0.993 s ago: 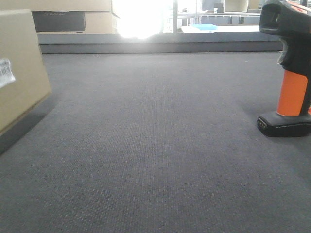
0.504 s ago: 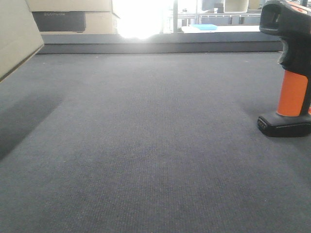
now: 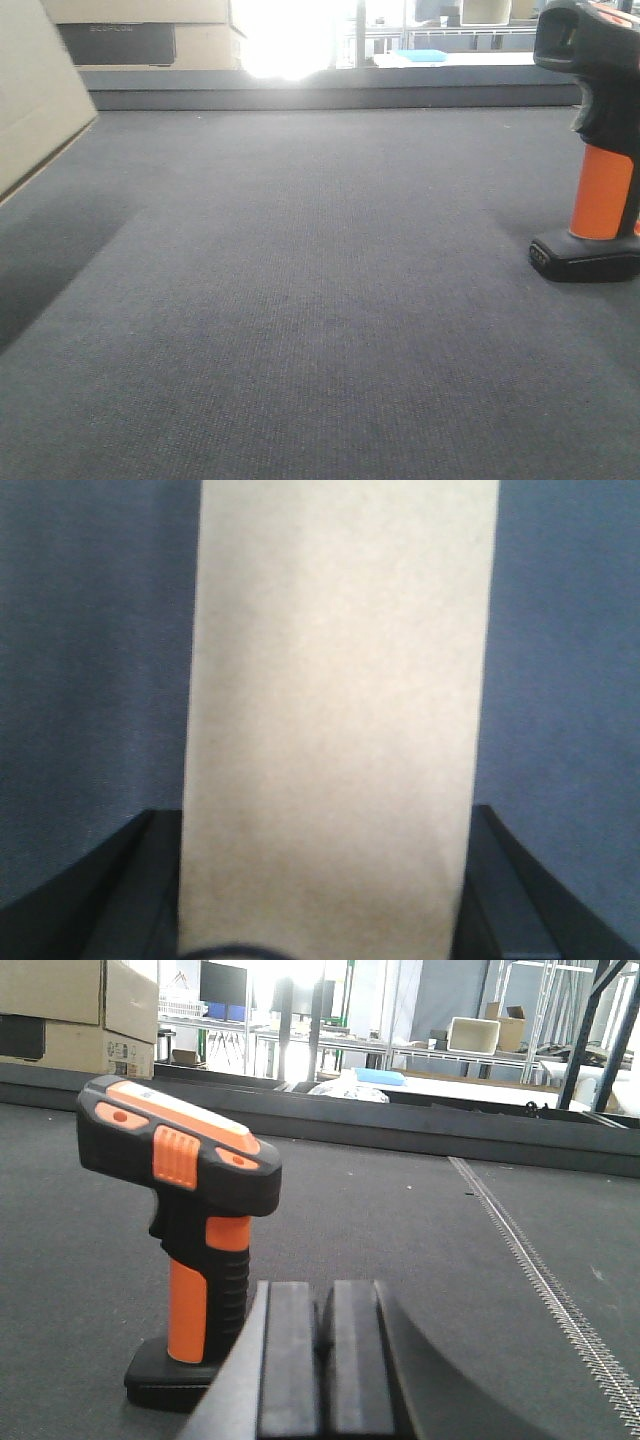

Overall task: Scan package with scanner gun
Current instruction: 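Reach the right gripper to the orange scanner gun and grasp its handle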

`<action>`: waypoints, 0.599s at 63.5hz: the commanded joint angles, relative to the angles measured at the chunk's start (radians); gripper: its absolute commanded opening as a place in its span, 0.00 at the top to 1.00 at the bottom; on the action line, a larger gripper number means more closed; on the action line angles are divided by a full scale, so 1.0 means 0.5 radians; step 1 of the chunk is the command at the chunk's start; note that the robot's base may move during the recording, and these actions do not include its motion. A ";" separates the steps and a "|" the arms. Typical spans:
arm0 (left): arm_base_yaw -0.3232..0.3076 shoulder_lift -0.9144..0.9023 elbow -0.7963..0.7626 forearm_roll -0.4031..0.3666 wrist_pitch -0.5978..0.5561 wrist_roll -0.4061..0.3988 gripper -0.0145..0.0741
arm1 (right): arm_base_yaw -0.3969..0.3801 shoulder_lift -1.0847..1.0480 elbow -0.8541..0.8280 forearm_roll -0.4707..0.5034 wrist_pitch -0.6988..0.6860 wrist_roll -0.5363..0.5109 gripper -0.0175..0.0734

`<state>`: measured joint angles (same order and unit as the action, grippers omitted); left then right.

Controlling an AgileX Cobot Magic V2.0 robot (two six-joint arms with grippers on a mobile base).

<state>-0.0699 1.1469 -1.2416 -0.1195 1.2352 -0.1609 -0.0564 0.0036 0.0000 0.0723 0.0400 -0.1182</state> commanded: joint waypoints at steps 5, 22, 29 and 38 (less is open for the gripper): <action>0.005 -0.015 -0.001 -0.021 -0.028 0.008 0.52 | 0.003 -0.007 -0.140 -0.013 0.103 -0.002 0.99; 0.005 -0.015 -0.001 -0.021 -0.028 0.008 0.52 | 0.003 0.079 -0.836 -0.013 1.057 -0.002 0.99; 0.005 -0.015 -0.001 -0.021 -0.028 0.008 0.52 | 0.003 0.244 -1.030 -0.013 1.224 -0.022 0.99; 0.005 -0.015 -0.001 -0.021 -0.028 0.008 0.52 | 0.003 0.477 -1.202 -0.013 1.295 -0.209 0.99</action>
<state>-0.0699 1.1469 -1.2416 -0.1214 1.2352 -0.1590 -0.0564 0.1760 -0.5536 0.0723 0.6644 -0.1659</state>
